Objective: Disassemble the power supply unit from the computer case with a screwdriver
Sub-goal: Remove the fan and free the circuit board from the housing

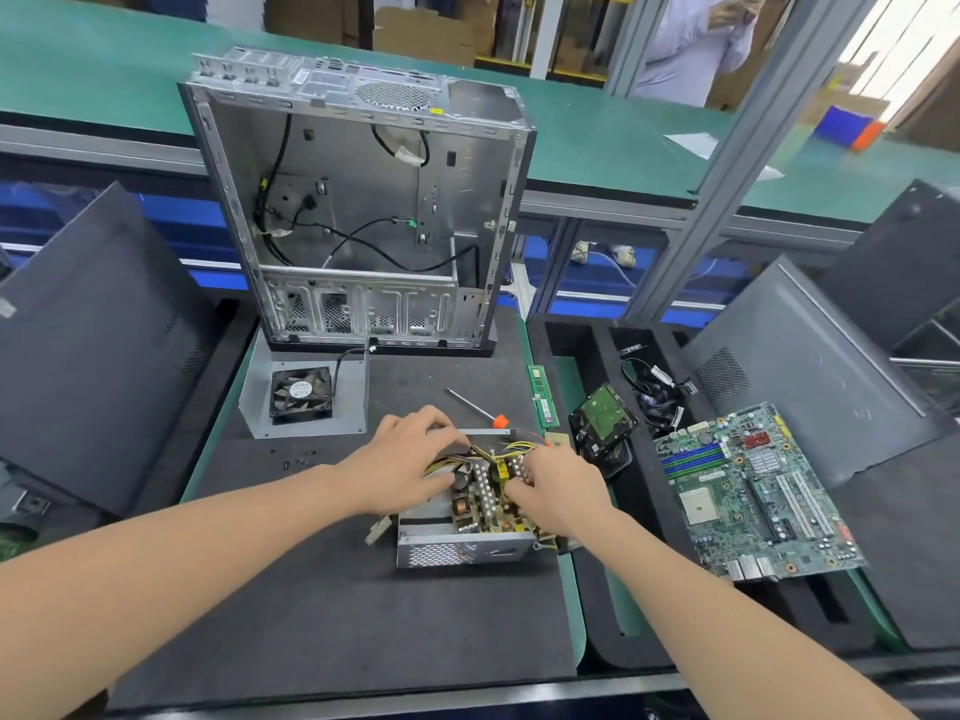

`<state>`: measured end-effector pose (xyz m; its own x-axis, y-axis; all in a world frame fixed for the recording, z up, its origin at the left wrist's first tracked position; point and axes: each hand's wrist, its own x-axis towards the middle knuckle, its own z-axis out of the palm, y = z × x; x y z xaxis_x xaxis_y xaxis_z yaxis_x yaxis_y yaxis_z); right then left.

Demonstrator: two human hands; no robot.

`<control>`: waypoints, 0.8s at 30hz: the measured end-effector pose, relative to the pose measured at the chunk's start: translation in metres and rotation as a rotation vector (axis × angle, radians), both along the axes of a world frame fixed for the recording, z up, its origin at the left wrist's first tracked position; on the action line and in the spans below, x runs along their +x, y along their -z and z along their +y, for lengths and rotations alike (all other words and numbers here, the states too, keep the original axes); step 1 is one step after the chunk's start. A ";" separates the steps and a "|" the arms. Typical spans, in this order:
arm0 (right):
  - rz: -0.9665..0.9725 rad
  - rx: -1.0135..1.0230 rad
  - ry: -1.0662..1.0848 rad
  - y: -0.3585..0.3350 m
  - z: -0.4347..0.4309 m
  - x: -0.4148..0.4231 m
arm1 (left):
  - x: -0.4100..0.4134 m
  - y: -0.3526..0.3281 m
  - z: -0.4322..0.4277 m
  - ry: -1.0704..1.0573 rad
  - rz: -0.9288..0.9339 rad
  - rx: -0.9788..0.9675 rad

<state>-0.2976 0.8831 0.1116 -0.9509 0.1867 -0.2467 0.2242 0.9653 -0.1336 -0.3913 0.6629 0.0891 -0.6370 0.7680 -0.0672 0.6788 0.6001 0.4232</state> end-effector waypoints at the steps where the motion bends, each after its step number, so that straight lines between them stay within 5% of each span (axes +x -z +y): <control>1: 0.010 -0.010 -0.003 0.000 0.001 0.002 | 0.001 0.000 0.003 -0.010 0.000 0.001; 10: 0.160 0.056 -0.060 0.000 -0.004 0.015 | -0.003 -0.011 0.019 0.083 0.257 -0.106; 24: 0.253 0.046 -0.085 -0.014 -0.016 0.018 | -0.012 -0.031 -0.013 0.051 0.058 -0.104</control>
<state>-0.2793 0.8673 0.1257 -0.9940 0.1093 0.0079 0.1074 0.9855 -0.1311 -0.4036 0.6501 0.1198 -0.6020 0.7906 -0.1122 0.7314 0.6024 0.3197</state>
